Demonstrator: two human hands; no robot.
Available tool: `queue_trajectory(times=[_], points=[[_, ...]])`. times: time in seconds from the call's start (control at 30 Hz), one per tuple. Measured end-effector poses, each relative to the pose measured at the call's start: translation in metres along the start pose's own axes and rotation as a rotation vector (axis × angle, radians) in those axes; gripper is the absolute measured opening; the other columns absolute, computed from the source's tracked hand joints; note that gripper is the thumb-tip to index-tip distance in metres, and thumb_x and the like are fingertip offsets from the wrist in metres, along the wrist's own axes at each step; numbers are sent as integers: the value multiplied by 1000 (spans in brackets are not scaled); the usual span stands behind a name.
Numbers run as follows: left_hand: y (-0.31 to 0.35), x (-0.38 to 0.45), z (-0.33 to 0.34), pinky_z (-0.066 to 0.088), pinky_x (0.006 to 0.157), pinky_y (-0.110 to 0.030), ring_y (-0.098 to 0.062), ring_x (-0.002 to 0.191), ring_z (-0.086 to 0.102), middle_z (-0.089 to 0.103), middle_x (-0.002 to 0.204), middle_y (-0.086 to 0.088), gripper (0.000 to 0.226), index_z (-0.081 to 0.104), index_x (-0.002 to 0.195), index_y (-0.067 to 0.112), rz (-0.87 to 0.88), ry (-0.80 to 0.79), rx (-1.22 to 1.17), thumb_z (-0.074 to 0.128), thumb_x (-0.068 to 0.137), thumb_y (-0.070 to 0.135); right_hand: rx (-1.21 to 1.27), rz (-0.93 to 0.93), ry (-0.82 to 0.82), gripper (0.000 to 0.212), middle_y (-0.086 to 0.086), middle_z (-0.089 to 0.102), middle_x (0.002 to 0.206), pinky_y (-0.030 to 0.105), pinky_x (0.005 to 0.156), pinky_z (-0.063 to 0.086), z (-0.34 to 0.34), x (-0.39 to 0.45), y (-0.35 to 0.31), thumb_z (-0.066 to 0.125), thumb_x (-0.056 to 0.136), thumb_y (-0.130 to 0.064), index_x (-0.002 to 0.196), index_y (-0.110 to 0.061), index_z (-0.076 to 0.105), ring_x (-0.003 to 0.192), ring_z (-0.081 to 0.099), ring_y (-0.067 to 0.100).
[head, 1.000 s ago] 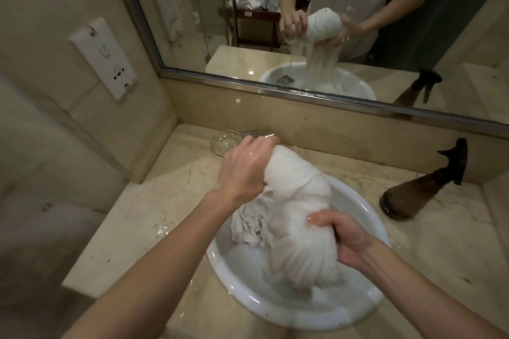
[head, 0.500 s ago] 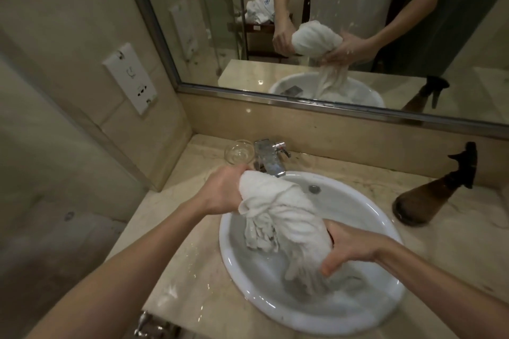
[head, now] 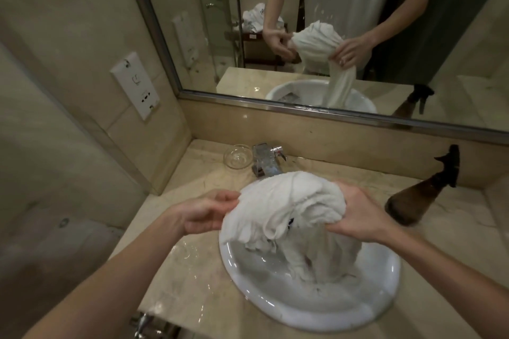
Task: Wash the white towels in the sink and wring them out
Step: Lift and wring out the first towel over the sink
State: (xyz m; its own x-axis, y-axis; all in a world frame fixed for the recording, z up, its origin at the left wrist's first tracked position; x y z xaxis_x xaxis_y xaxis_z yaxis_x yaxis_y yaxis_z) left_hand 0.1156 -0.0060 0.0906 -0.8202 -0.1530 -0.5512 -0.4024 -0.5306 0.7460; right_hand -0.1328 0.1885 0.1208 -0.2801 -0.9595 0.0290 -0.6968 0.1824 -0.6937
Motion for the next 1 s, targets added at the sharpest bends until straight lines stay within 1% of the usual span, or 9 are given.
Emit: queue_trajectory(times=[0.1, 0.2, 0.27, 0.33, 0.47, 0.53, 0.6, 0.73, 1.0], points=[[-17, -3, 28, 52, 45, -21, -15, 53, 68, 70, 66, -11, 81, 67, 93, -10, -26, 27, -128, 102, 30, 28, -231, -161, 67, 40, -9, 57, 82, 31, 63, 43, -24, 2, -5, 69, 62, -52, 90, -25, 58, 73, 53, 14], [-33, 0, 43, 53, 45, -22, -18, 50, 69, 69, 59, -15, 82, 73, 62, -6, -77, 6, -238, 100, -5, 35, -358, -294, 111, 43, -12, 43, 77, 25, 62, 30, -39, 0, -8, 66, 67, -55, 88, -35, 34, 68, 39, 12], [-40, 4, 51, 58, 87, -40, -32, 95, 71, 68, 103, -31, 100, 70, 103, -15, -100, -112, -177, 104, 22, 35, -410, -336, 125, 43, -15, 41, 78, 22, 64, 30, -46, -2, -11, 66, 69, -52, 90, -38, 31, 68, 36, 8], [-37, 3, 65, 27, 113, -66, -47, 130, 44, 42, 141, -34, 108, 36, 144, -11, -34, -306, -138, 93, 62, 30, -450, -370, 111, 39, -10, 56, 86, 30, 68, 43, -48, -6, -12, 74, 71, -46, 94, -27, 48, 76, 51, 12], [-32, -9, 81, 57, 88, -45, -37, 112, 61, 60, 125, -20, 78, 40, 143, 5, -105, -591, -49, 80, 78, 21, -496, -365, 71, 57, -4, 70, 105, 39, 78, 54, -48, -10, -10, 86, 67, -38, 112, -17, 58, 90, 64, 17], [-25, -16, 80, 60, 76, -37, -28, 97, 68, 66, 113, -14, 88, 44, 137, 6, -136, -393, 19, 89, 62, 14, -515, -368, 43, 40, -14, 58, 85, 40, 69, 53, -49, -10, -11, 73, 72, -43, 100, -23, 52, 71, 53, 11], [-12, -19, 73, 57, 87, -33, -21, 107, 66, 65, 122, -4, 99, 45, 134, 13, -47, -93, 292, 91, 46, 15, -561, -304, -41, 39, -15, 55, 84, 41, 72, 50, -47, -6, -10, 61, 73, -50, 102, -28, 48, 72, 54, 13], [31, -21, 80, 42, 106, -25, -8, 125, 47, 48, 137, 14, 128, 37, 146, 26, 201, 291, 1134, 99, 36, 45, -538, -116, -150, 74, -13, 68, 101, 36, 75, 53, -35, 2, -8, 55, 65, -57, 136, -37, 42, 87, 66, 20], [84, 10, 71, 45, 69, -34, -21, 82, 52, 48, 115, -3, 74, 45, 119, 15, 408, 640, 1750, 90, 65, 37, 28, 286, -243, 27, 6, 72, 72, 30, 54, 46, -13, 8, -17, 77, 51, -16, 76, -10, 67, 61, 61, 13]])
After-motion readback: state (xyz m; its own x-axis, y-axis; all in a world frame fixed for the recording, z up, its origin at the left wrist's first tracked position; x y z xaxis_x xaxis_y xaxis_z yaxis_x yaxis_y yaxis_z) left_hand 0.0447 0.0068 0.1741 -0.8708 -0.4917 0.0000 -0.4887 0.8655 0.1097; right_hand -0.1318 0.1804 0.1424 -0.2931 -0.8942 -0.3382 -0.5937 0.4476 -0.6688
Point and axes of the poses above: each hand's wrist, its own x-axis towards the middle knuckle, its own z-axis out of the palm, y = z × x, the point moved 3 cm from there along x, towards the middle knuckle
